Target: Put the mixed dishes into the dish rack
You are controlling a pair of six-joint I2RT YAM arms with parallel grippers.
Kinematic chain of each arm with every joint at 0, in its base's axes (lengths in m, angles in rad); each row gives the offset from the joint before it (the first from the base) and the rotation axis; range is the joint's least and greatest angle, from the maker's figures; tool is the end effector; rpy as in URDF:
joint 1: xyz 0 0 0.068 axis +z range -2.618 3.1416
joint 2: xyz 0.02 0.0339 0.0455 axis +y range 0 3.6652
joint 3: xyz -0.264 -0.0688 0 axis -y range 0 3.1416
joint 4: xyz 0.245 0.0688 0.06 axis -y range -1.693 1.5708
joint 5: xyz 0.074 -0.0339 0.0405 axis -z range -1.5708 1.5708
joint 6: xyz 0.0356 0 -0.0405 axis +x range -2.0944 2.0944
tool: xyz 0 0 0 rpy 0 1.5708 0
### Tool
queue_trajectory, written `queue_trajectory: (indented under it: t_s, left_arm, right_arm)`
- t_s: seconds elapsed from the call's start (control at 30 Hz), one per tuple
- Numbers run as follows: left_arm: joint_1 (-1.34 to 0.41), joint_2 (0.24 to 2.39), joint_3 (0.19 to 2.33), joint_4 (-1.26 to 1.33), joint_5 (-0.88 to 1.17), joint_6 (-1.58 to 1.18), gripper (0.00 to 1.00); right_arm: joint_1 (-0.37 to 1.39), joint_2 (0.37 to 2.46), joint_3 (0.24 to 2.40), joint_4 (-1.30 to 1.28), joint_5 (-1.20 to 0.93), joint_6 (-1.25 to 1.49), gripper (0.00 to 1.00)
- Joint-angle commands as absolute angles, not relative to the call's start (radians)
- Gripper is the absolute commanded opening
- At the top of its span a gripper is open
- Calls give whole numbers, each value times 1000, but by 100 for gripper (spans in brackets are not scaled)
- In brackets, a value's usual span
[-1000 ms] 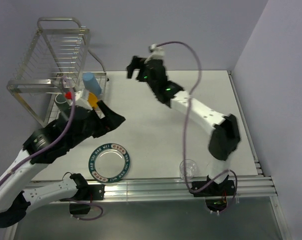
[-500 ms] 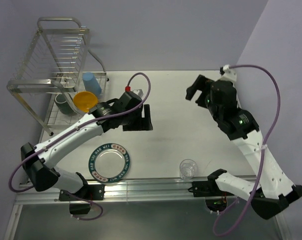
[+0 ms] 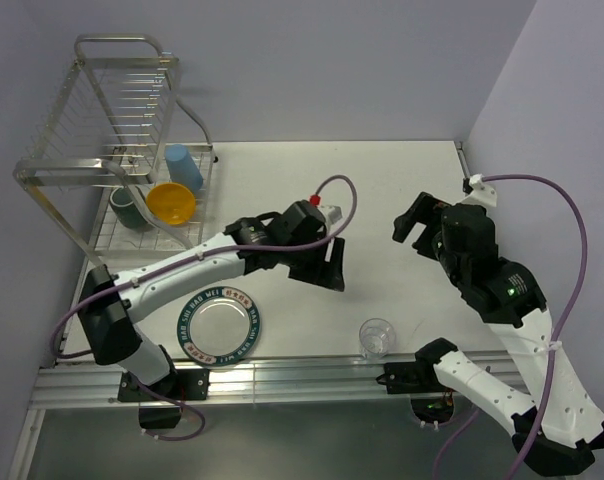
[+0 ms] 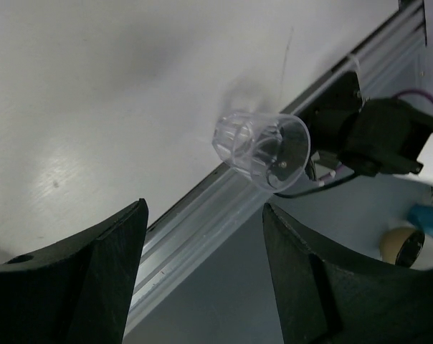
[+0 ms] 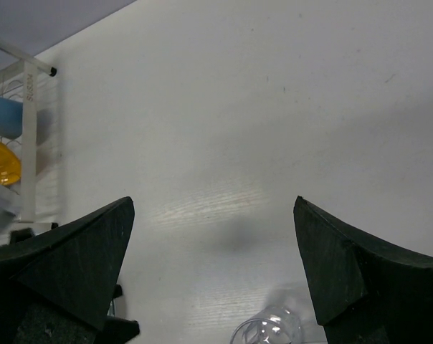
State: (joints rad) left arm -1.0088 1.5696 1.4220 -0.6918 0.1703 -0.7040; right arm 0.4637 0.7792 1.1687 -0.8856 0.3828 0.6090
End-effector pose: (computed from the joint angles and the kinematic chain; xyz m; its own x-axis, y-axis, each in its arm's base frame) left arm 0.1780 -0.2941 0.3196 -0.8811 0.2021 -0.4275 0.4250 0.7349 -0.5285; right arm 0.1224 0.0463 0.3966 -0.4185 0.3840 -0.8230 0.1442 0.9228 0.3573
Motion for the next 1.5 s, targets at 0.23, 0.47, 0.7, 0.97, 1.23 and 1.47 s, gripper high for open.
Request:
queue_trajectory:
  t_s: [0.23, 0.47, 0.7, 0.97, 1.23, 1.47]
  left_arm:
    - [-1123, 1738, 1499, -630, 339, -595, 70]
    - [-1152, 1833, 1522, -601, 387, -577, 70]
    - [-1170, 1908, 1552, -606, 410, -555, 70]
    - [-1170, 2006, 1603, -626, 405, -525, 67]
    - [-1166, 2034, 1562, -611, 434, -531, 28]
    - [-1103, 1889, 1459, -583, 402, -526, 0]
  right_arm:
    - [436, 804, 1269, -934, 440, 621, 100]
    - [428, 779, 1264, -940, 433, 617, 100]
    - [425, 738, 1253, -953, 460, 612, 100]
    - [425, 712, 1243, -962, 474, 614, 100]
    - [425, 721, 1253, -965, 450, 614, 100]
    - [423, 833, 1391, -976, 286, 600, 100]
